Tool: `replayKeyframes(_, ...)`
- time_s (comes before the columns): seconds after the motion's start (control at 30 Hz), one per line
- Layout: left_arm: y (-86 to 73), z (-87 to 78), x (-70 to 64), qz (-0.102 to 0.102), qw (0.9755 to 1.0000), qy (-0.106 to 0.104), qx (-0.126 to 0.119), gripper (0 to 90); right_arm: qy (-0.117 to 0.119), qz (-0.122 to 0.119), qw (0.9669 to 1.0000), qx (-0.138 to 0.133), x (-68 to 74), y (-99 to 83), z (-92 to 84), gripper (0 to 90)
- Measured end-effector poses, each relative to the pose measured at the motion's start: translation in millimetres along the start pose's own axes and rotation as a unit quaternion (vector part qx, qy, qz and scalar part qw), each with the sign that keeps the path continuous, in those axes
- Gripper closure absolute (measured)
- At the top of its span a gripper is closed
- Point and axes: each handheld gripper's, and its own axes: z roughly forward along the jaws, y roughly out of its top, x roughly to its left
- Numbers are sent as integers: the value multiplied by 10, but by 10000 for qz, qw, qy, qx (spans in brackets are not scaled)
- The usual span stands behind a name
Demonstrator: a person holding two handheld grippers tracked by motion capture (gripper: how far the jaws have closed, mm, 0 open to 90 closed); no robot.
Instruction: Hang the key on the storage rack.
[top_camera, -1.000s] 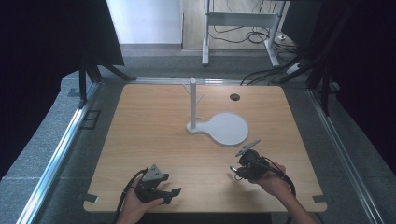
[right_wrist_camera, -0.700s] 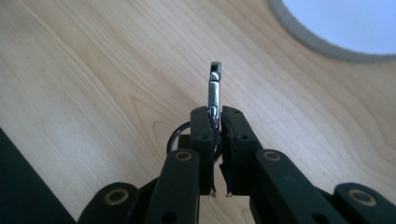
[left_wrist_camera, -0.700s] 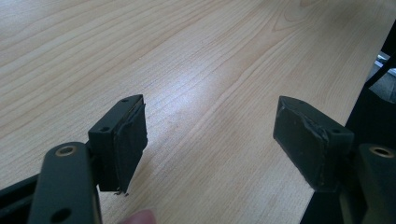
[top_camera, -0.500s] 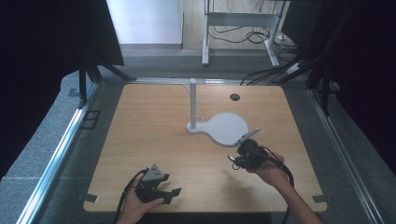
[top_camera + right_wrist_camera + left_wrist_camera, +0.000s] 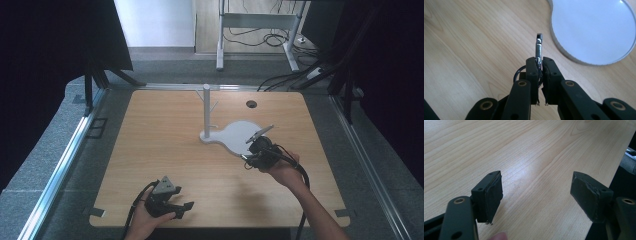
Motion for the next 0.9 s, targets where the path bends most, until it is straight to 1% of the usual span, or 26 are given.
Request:
replayKeyframes(0.03, -1, 0, 3, -2, 10000, 3, 3, 263, -26, -10, 10000, -21, 3, 45, -8, 838)
replayKeyframes(0.1, -1, 1, 4, -3, 10000, 2, 4, 263, -34, -22, 10000, -22, 3, 60, -12, 838)
replayKeyframes(0.2, -2, 4, 5, 6, 10000, 1, 13, 263, -48, -29, 10000, -40, -15, 131, -15, 838)
replayKeyframes(0.33, -3, 2, 9, -4, 10000, -5, 17, 263, -43, 14, 10000, -39, -58, 194, -2, 838)
replayKeyframes(0.37, -4, 0, 13, -15, 10000, -4, 13, 263, -60, 64, 10000, -27, -81, 232, 9, 838)
replayKeyframes(0.53, -6, -1, 20, -18, 10000, -7, 19, 263, -69, 82, 9999, -36, -116, 296, 31, 838)
replayKeyframes(0.57, -6, -3, 21, -10, 10000, -4, 13, 263, -60, 93, 9999, -85, -132, 327, 46, 838)
replayKeyframes(0.6, -6, -3, 21, -10, 10000, -4, 13, 263, -68, 124, 9999, -68, -133, 344, 50, 838)
replayKeyframes(0.67, -6, -3, 22, -9, 10000, -4, 15, 263, -72, 120, 9999, -68, -139, 357, 54, 838)
replayKeyframes(0.83, -9, 0, 27, -14, 10000, -3, 23, 263, -71, 139, 9998, -126, -167, 467, 52, 838)
replayKeyframes(0.9, -9, 1, 27, -12, 10000, -4, 26, 263, -66, 139, 9998, -117, -170, 479, 48, 838)
